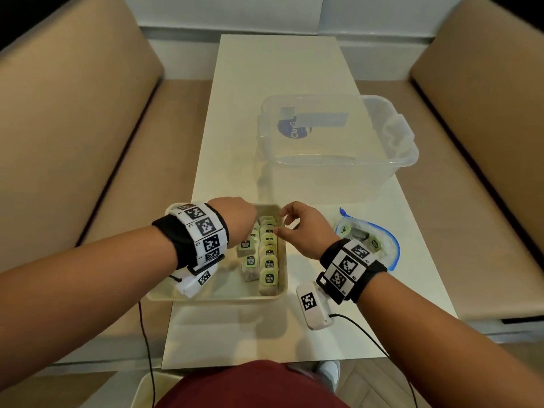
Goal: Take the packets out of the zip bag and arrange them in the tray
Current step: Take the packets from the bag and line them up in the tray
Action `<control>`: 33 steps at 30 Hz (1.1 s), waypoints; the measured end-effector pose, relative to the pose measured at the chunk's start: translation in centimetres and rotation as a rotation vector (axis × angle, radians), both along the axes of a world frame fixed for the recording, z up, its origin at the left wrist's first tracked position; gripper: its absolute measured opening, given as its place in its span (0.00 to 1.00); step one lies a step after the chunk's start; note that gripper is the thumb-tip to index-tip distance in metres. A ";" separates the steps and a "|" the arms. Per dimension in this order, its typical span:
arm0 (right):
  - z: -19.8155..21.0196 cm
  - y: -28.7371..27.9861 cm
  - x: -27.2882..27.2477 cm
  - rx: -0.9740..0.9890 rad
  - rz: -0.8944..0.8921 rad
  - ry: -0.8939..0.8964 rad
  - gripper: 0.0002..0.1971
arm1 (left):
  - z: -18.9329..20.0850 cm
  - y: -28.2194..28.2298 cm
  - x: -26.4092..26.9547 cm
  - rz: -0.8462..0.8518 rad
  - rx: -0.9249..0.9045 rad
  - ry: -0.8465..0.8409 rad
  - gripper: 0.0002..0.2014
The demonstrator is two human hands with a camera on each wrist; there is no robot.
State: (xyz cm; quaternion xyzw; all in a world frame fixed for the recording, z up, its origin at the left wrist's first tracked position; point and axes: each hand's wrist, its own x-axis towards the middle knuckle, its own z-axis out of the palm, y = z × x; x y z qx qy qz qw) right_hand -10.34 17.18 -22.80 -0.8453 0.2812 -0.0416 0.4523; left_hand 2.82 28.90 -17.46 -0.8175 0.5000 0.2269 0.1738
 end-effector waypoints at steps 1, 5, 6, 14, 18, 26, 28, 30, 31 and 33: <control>-0.1 -0.1 -0.2 -0.029 0.006 0.051 0.15 | -0.6 -0.2 -0.4 -0.056 0.086 0.012 0.08; -0.1 0.5 -0.8 0.119 0.032 0.185 0.17 | -3.1 -1.0 -1.9 -0.222 0.272 0.131 0.08; -0.1 0.6 -0.8 0.148 0.040 0.189 0.17 | -3.6 -1.1 -2.1 -0.243 0.297 0.150 0.09; -0.2 0.6 -1.2 0.205 0.030 0.161 0.19 | -5.8 -2.6 -2.9 -0.240 0.357 0.066 0.09; 0.1 0.6 -1.5 0.208 0.042 0.164 0.20 | -5.5 -3.1 -3.4 -0.223 0.382 0.025 0.11; 1.8 -5.7 -5.9 0.156 -0.013 0.115 0.14 | 1.8 -5.3 -1.9 -0.079 -0.055 0.093 0.09; 2.0 -8.3 -7.8 0.081 -0.038 0.134 0.13 | 3.6 -7.0 -3.3 -0.046 -0.224 0.176 0.08; 2.0 -10.5 -9.7 0.031 -0.094 0.159 0.11 | 4.1 -8.8 -5.8 -0.030 -0.342 0.271 0.08; 2.0 -11.3 -10.5 0.003 -0.110 0.174 0.10 | 3.8 -9.7 -7.0 -0.039 -0.379 0.306 0.09; 1.7 -12.6 -12.0 -0.034 -0.093 0.217 0.08 | 2.4 -11.8 -9.8 -0.068 -0.409 0.337 0.10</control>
